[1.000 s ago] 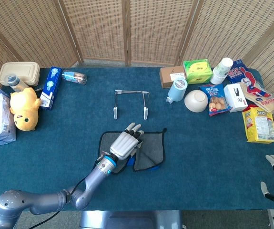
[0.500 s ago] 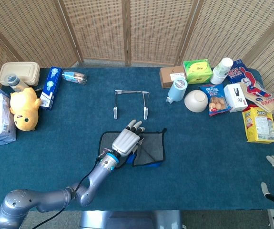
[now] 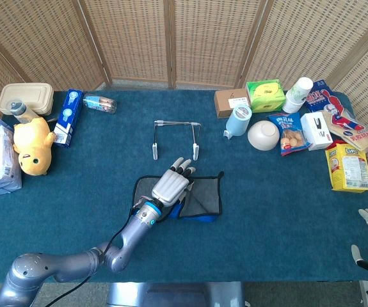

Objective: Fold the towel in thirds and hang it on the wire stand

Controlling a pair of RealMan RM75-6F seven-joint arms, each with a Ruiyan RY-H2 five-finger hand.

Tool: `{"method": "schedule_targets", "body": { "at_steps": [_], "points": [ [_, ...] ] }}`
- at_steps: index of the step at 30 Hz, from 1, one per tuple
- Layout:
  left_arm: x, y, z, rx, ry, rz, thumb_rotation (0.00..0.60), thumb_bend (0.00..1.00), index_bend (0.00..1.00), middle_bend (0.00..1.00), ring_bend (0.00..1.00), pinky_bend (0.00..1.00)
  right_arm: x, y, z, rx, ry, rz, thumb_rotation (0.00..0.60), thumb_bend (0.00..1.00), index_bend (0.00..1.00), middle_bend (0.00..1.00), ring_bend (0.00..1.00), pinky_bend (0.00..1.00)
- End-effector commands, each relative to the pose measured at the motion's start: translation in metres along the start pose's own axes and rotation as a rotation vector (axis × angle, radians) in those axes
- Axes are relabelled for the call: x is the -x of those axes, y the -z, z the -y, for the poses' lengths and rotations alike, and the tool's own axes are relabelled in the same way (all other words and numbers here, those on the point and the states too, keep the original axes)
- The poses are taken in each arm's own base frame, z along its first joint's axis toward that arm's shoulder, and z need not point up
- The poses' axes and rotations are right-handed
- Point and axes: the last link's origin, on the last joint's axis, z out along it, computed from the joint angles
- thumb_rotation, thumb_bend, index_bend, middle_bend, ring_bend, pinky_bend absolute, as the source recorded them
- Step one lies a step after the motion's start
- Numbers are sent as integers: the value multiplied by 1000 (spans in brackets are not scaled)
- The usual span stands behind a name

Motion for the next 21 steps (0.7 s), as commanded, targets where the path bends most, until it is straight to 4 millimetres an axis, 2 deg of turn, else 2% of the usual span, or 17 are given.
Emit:
{"method": "schedule_targets", "body": {
  "at_steps": [1,6,8,13,16,21],
  "points": [
    [0,-1,0,-1,-1,1,600,519,586,213,35,38,0,0,0,1,0,0,600,414,70,79,0,71],
    [2,-3,0,-1,-4,8,600,507,543,205,30,35,-1,1,0,3,-1,-1,600,415,70,79,0,71],
    [3,-4,-1,-4,-3,12,600,483,472,186,16,32,-1,1,0,3,-3,-2,600,414,70,79,0,71],
    [1,-6,-1,-14,-3,-10,600,369,220,76,0,20,-3,2,1,1,-7,-9,600,414,70,78,0,71],
    [-4,-7,-1,-17,4,-37,600,334,124,24,0,11,-3,3,1,-1,-9,-9,600,414,69,78,0,71],
    [-12,-5,3,-25,29,-77,600,327,58,0,0,5,-3,2,2,-5,-11,-7,600,415,69,77,0,71]
  ]
}}
